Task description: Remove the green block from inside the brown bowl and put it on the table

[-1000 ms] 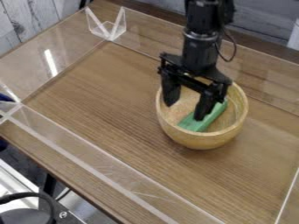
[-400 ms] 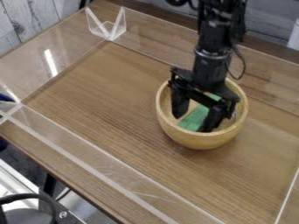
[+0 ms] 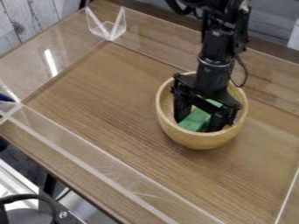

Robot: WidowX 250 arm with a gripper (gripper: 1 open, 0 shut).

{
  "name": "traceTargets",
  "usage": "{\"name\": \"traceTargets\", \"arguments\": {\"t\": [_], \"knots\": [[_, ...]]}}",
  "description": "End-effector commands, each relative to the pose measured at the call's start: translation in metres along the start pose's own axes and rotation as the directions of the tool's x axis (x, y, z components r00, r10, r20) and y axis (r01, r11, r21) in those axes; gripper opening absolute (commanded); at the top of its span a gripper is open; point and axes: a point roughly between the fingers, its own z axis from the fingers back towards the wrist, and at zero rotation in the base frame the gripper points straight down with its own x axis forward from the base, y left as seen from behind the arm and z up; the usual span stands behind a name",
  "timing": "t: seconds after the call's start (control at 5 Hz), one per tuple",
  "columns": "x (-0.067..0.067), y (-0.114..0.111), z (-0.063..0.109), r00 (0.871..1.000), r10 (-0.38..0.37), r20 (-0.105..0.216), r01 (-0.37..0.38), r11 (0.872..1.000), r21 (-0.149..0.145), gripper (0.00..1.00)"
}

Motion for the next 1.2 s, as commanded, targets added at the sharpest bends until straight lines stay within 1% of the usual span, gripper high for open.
{"name": "traceTargets", "arguments": {"t": [0.0,1.0], "knots": [[0.0063,-0.0027,0.0162,0.998,-0.011,0.062,0.010,1.000,0.002,1.00],[0.0071,-0.0021,0.0208,0.997,-0.004,0.081,0.006,1.000,-0.019,1.00]]}}
